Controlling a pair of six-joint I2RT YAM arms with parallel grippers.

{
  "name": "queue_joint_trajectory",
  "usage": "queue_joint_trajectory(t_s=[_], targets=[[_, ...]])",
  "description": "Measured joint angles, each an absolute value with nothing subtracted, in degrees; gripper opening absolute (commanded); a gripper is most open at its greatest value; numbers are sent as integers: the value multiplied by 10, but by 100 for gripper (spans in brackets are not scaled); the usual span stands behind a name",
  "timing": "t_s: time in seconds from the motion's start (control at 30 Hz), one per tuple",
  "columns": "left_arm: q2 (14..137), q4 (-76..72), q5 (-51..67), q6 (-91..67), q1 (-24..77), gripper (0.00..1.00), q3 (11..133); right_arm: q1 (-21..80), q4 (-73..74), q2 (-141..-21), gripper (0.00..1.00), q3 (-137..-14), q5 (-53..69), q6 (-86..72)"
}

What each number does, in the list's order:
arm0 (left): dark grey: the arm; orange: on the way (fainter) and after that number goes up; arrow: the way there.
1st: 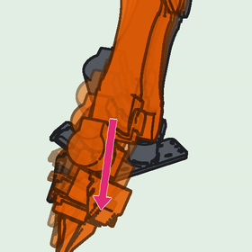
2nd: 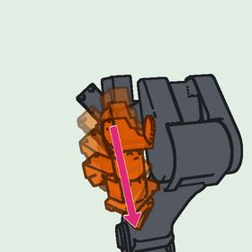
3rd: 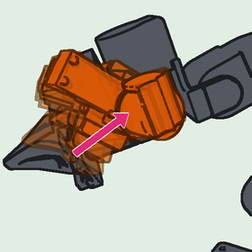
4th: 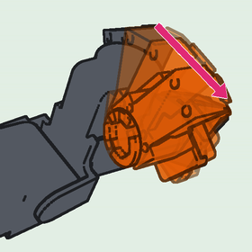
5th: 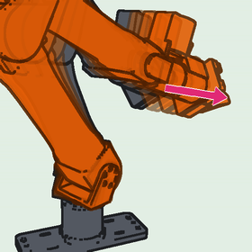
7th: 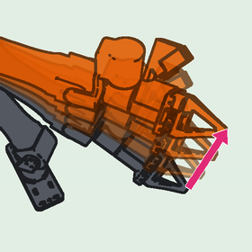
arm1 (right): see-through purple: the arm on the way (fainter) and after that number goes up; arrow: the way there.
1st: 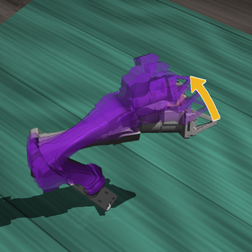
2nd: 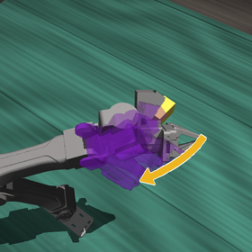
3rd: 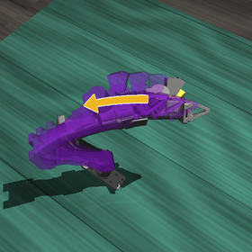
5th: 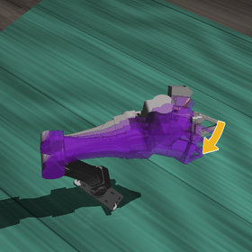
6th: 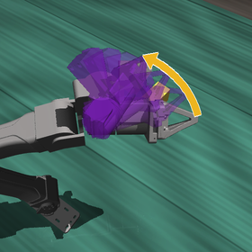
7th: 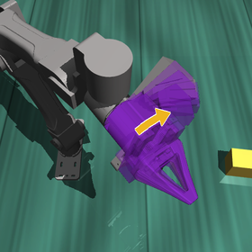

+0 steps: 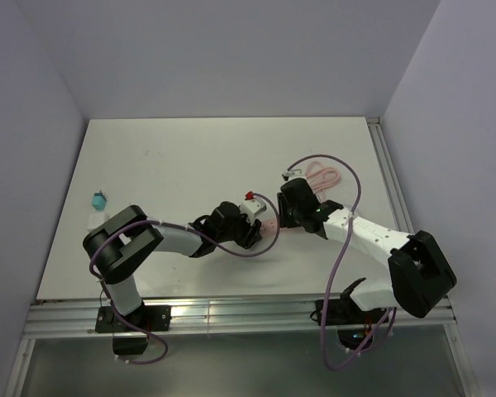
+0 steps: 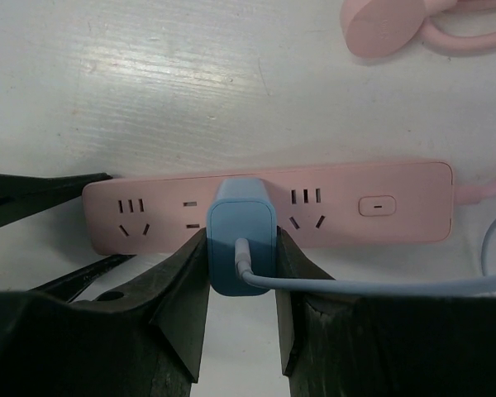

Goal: Insert the plug

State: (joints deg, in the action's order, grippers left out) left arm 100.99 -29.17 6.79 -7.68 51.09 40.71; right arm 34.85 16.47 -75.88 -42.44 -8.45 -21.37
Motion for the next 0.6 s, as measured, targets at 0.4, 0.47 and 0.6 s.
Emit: queue_joint_trajectory(t_s=[0.4, 0.47, 0.6], targets=[[989, -306, 66, -87, 493, 0, 376, 405, 180, -825, 0, -474, -152, -244], [986, -308, 66, -89, 489, 0, 371, 416, 184, -840, 0, -486, -168, -248], [983, -312, 66, -97, 485, 0, 366, 435, 197, -881, 0, -509, -199, -255]])
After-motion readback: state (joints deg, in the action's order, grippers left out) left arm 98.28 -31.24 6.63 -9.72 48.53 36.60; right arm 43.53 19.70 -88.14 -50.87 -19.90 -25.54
